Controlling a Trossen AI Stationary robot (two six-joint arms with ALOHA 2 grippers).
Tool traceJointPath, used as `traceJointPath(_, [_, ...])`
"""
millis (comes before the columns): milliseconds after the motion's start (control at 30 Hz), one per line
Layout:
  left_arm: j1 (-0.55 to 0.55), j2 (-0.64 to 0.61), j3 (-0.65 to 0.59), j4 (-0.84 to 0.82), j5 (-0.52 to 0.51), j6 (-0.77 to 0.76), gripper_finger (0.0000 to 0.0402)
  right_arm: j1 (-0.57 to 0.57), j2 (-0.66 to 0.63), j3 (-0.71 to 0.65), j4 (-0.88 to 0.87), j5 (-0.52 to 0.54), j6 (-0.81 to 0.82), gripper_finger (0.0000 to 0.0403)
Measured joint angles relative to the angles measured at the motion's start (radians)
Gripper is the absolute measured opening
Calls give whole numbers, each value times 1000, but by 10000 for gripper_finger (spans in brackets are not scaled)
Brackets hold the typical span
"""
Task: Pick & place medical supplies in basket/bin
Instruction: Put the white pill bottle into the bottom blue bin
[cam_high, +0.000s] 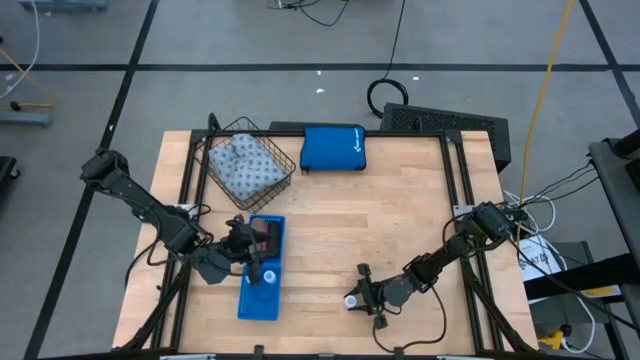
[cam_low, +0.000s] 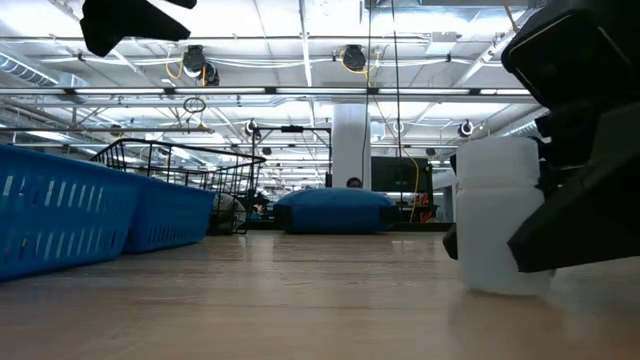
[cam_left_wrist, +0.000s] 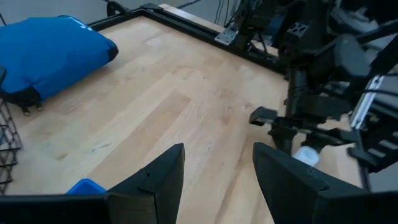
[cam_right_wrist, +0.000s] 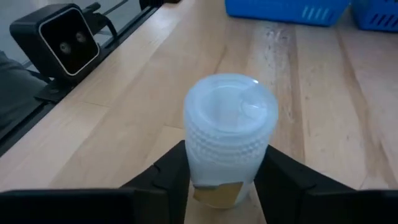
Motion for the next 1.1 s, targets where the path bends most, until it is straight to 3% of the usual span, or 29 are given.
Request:
traceJointPath(100, [13,0,0,56,58,1,200,-6,0,0,1,-1,1,141])
traceJointPath(267, [102,8,2,203,380,53,200,-43,0,7,-2,4,1,147])
traceJointPath(367, [150,63,45,160,482,98,200,-76,0,36,-30,2,0,142])
traceJointPath(667, [213,374,378,-126,595,379,200,-184,0,148,-238,0,-42,151])
traceJointPath(867, [243,609,615,-369,598,396,212,-231,-1,150,-255,-1,-25,145])
traceJointPath(1100, [277,773,685,-422,605,440,261,-234,-1,150,-260,-2,-25,153])
